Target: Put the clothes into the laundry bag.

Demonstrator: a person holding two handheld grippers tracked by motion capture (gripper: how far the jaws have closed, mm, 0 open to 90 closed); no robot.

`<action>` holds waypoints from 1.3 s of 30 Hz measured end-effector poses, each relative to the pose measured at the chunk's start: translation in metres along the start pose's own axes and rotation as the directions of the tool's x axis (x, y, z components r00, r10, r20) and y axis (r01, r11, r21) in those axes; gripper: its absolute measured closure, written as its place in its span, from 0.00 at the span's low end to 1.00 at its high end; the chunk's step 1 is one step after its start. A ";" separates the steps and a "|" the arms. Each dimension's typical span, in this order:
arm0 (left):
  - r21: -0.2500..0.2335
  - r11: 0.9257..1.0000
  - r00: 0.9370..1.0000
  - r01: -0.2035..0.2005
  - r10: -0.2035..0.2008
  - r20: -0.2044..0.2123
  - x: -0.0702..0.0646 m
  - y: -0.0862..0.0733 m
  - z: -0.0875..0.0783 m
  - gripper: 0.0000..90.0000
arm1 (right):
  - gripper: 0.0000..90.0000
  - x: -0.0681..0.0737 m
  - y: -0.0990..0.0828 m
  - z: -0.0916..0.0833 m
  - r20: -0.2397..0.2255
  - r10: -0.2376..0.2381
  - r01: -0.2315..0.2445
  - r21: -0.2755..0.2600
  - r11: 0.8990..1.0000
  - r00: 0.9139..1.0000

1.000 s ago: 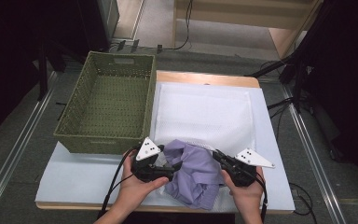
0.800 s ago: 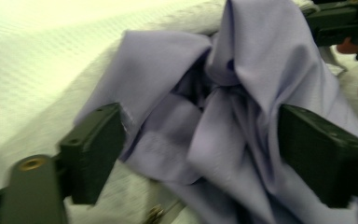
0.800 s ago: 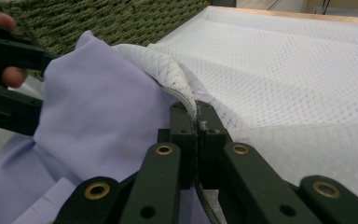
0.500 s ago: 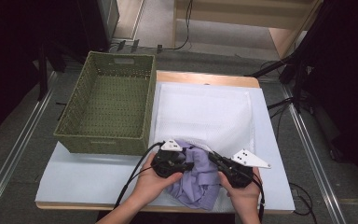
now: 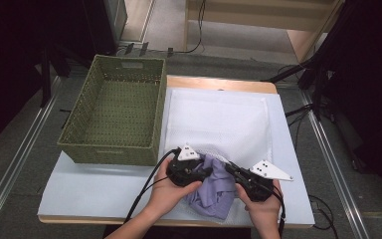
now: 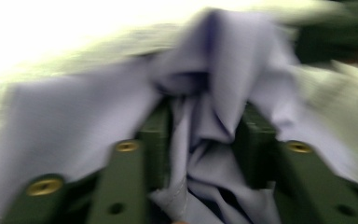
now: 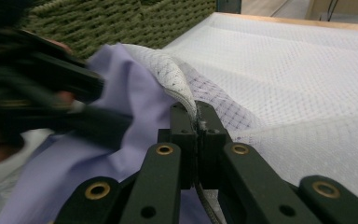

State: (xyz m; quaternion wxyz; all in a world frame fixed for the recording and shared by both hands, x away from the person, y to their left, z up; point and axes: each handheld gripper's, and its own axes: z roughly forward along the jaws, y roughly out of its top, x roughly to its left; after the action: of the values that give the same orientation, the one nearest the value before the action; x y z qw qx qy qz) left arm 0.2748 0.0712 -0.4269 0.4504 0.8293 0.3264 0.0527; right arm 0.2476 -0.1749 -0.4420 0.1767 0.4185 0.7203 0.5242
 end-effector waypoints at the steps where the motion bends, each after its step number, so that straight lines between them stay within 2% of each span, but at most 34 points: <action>1: -0.025 1.000 1.000 -0.012 0.012 -0.008 -0.001 0.001 -0.014 0.55 | 0.99 -0.002 -0.001 0.000 0.005 0.006 -0.006 0.000 1.000 1.000; 3: -0.091 0.996 0.999 -0.003 -0.002 -0.046 0.003 0.004 -0.036 0.52 | 0.99 -0.006 -0.002 0.000 0.007 0.013 -0.013 0.003 1.000 1.000; 5: -0.133 0.991 0.994 0.008 -0.022 -0.107 0.009 0.005 -0.051 0.50 | 0.99 -0.007 -0.001 0.001 0.010 0.019 -0.019 0.004 1.000 1.000; 6: -0.136 0.991 0.992 0.017 -0.034 -0.123 0.011 0.004 -0.053 0.48 | 0.99 -0.007 -0.001 0.002 0.010 0.015 -0.015 0.003 1.000 1.000; 8: -0.094 0.994 0.986 0.058 -0.072 -0.150 0.018 0.002 -0.049 0.43 | 0.99 -0.005 -0.001 0.003 0.005 0.011 -0.011 0.007 1.000 1.000; 9: -0.074 0.995 0.986 0.074 -0.084 -0.143 0.019 0.001 -0.045 0.41 | 0.99 -0.004 -0.001 0.003 0.006 0.008 -0.008 0.009 1.000 1.000; 10: -0.031 0.996 0.988 0.086 -0.089 -0.127 0.021 -0.001 -0.038 0.41 | 0.99 -0.004 -0.001 0.004 0.006 0.008 -0.008 0.009 1.000 1.000; 13: 0.000 0.996 0.990 0.090 -0.089 -0.111 0.019 -0.002 -0.025 0.39 | 0.99 -0.003 -0.002 0.004 0.006 0.011 -0.011 0.014 1.000 1.000; 15: 0.006 0.995 0.993 0.102 -0.101 -0.067 0.015 -0.001 -0.017 0.39 | 0.99 -0.003 -0.003 0.004 0.004 0.014 -0.014 0.014 1.000 1.000; 17: 0.035 0.997 0.996 0.075 -0.072 -0.060 0.009 0.002 -0.009 0.37 | 0.99 -0.003 -0.003 0.005 0.001 0.012 -0.012 0.013 1.000 1.000; 20: 0.071 0.996 0.997 0.063 -0.060 -0.043 0.002 0.006 0.006 0.38 | 0.99 -0.001 -0.004 0.006 -0.004 0.013 -0.013 0.014 1.000 1.000; 22: 0.113 0.993 0.997 0.042 -0.034 -0.070 -0.004 0.007 0.015 0.46 | 0.99 0.002 -0.003 0.005 -0.010 0.009 -0.008 0.014 1.000 1.000; 24: 0.158 0.987 0.997 0.019 -0.007 -0.074 -0.009 0.008 0.026 0.50 | 0.99 0.003 -0.003 0.004 -0.014 0.004 -0.004 0.011 1.000 1.000; 25: 0.188 0.982 0.998 0.009 0.004 -0.068 -0.009 0.008 0.032 0.52 | 0.99 0.003 -0.003 0.004 -0.015 0.004 -0.004 0.011 1.000 1.000; 27: 0.217 0.976 0.998 0.018 -0.005 -0.061 -0.009 0.007 0.043 0.57 | 0.99 0.004 -0.002 0.003 -0.023 0.006 -0.006 0.006 1.000 1.000; 29: 0.243 0.970 0.998 0.030 -0.017 -0.056 -0.004 0.008 0.045 0.69 | 0.99 0.005 -0.001 0.001 -0.022 0.005 -0.005 0.004 1.000 1.000; 30: 0.245 0.968 0.998 0.046 -0.035 -0.052 0.000 0.009 0.044 0.83 | 0.99 0.006 -0.001 0.001 -0.025 0.007 -0.007 0.001 1.000 1.000; 31: 0.241 0.969 0.998 0.060 -0.052 -0.038 0.003 0.010 0.042 0.91 | 0.99 0.005 0.000 0.000 -0.025 0.008 -0.008 -0.003 1.000 1.000; 32: 0.238 0.969 0.998 0.067 -0.062 -0.028 0.006 0.011 0.041 0.94 | 0.99 0.005 0.000 0.000 -0.026 0.007 -0.007 -0.003 1.000 1.000; 34: 0.191 0.978 0.997 0.080 -0.074 -0.038 0.009 0.013 0.035 0.95 | 0.99 0.003 0.000 0.000 -0.026 0.014 -0.014 -0.007 1.000 1.000; 35: 0.151 0.984 0.995 0.093 -0.087 -0.048 0.010 0.014 0.032 0.95 | 0.99 0.003 0.000 0.000 -0.024 0.017 -0.017 -0.008 1.000 1.000; 36: 0.073 0.991 0.992 0.112 -0.108 -0.065 0.010 0.015 0.027 0.95 | 0.99 0.002 0.001 0.000 -0.023 0.017 -0.017 -0.009 1.000 1.000; 38: -0.026 0.991 0.987 0.130 -0.132 -0.094 0.011 0.015 0.022 0.95 | 0.99 0.003 0.002 0.000 -0.023 0.016 -0.016 -0.017 1.000 1.000; 39: -0.045 0.989 0.983 0.143 -0.147 -0.108 0.013 0.014 0.023 0.94 | 0.99 0.003 0.003 0.000 -0.022 0.013 -0.014 -0.020 1.000 1.000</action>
State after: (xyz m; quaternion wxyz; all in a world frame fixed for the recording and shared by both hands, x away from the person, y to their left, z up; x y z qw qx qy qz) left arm 0.3003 0.0570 -0.4321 0.4497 0.7906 0.4093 0.0720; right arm 0.2467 -0.1725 -0.4388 0.1696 0.4159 0.7138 0.5373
